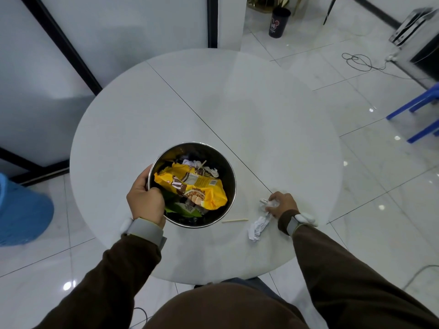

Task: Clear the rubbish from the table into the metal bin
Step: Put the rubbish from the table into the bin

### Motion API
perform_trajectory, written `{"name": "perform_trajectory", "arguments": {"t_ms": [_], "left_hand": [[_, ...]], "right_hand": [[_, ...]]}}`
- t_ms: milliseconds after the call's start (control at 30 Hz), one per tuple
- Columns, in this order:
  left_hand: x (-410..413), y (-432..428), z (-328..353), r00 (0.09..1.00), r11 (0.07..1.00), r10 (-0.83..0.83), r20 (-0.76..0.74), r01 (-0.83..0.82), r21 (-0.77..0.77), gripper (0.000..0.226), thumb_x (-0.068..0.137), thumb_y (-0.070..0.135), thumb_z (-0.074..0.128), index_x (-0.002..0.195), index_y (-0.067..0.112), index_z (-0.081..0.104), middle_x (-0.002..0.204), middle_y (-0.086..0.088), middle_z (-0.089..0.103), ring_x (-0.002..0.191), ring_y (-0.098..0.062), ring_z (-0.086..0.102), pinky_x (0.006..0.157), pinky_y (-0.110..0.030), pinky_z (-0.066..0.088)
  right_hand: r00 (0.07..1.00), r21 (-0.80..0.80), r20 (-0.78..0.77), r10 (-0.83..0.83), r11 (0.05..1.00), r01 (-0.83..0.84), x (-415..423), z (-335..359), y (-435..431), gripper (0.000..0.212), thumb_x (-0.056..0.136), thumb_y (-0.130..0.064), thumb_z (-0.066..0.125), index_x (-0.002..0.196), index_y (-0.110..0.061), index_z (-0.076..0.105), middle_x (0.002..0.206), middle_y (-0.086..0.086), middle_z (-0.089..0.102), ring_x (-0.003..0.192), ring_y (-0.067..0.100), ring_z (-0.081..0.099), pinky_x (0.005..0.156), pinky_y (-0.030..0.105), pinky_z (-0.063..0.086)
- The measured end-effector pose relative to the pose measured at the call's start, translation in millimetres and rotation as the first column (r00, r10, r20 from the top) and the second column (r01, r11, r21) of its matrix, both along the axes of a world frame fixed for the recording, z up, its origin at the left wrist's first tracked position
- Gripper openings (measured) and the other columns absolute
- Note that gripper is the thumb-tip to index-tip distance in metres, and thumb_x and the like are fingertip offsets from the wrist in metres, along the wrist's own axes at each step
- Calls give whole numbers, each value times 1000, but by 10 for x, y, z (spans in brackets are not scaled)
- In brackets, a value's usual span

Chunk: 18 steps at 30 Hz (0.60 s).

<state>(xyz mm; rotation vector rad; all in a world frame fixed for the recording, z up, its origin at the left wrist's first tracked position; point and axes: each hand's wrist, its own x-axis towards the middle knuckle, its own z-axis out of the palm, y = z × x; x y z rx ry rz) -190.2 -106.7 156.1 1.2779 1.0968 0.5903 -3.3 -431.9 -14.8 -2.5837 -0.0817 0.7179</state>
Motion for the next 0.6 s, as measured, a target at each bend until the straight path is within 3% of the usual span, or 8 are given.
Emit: {"name": "perform_trajectory", "arguments": {"t_ms": [100, 200, 300, 367, 433, 500, 600], "left_hand": [[-11, -1, -3, 1000, 1000, -5, 6, 5, 6, 72, 80, -21, 42, 117, 31, 75, 115, 5, 74, 110, -20, 68, 92, -46, 60], [-22, -10, 0, 1000, 1000, -11, 14, 11, 8, 70, 82, -20, 42, 119, 30, 74, 116, 4, 73, 111, -21, 67, 92, -46, 60], [-21, -21, 18, 1000, 1000, -5, 25, 5, 1, 70, 81, -21, 42, 119, 28, 74, 115, 3, 74, 110, -20, 68, 91, -45, 60], [-19, -32, 37, 1000, 1000, 1, 31, 0, -8, 71, 81, -22, 41, 118, 29, 74, 114, 4, 73, 109, -19, 67, 92, -44, 60], [-29, -46, 51, 999, 1000, 3, 32, -3, -9, 71, 81, -22, 41, 118, 29, 75, 114, 5, 73, 110, -19, 67, 92, -43, 60], [-52, -55, 66, 999, 1000, 10, 33, -9, -5, 71, 81, -21, 41, 119, 29, 75, 115, 5, 73, 110, -19, 67, 92, -42, 60], [-70, -73, 101, 999, 1000, 27, 46, -26, -15, 73, 78, -22, 40, 112, 32, 76, 111, 6, 74, 108, -17, 68, 88, -36, 61]], "right_hand": [[996, 73, 57, -67, 995, 63, 22, 109, 11, 26, 72, -16, 86, 89, -25, 68, 102, 8, 57, 93, 27, 63, 81, 28, 50], [987, 130, 119, -105, 987, 90, 11, 357, 61, 30, 73, -3, 77, 89, -25, 67, 99, 5, 58, 92, 22, 60, 75, 21, 41], [975, 244, 139, -173, 960, 136, -19, 626, 156, 33, 70, 4, 68, 86, -25, 66, 95, 5, 63, 74, 25, 64, 62, 21, 48], [966, 307, 175, -189, 943, 129, -44, 858, 254, 33, 70, 7, 66, 87, -21, 67, 87, -5, 59, 77, 23, 64, 66, 28, 53], [947, 381, 257, -192, 921, 84, -79, 1130, 411, 36, 68, 8, 66, 86, -23, 67, 87, -8, 54, 80, 12, 61, 72, 34, 56], [911, 473, 361, -199, 881, 5, -145, 1449, 627, 41, 67, 8, 66, 83, -29, 66, 95, -4, 57, 86, 0, 58, 77, 26, 50], [814, 518, 567, -123, 822, -237, -249, 1863, 965, 36, 69, 10, 65, 85, -23, 68, 101, 3, 59, 96, 7, 60, 82, 14, 45]]}}
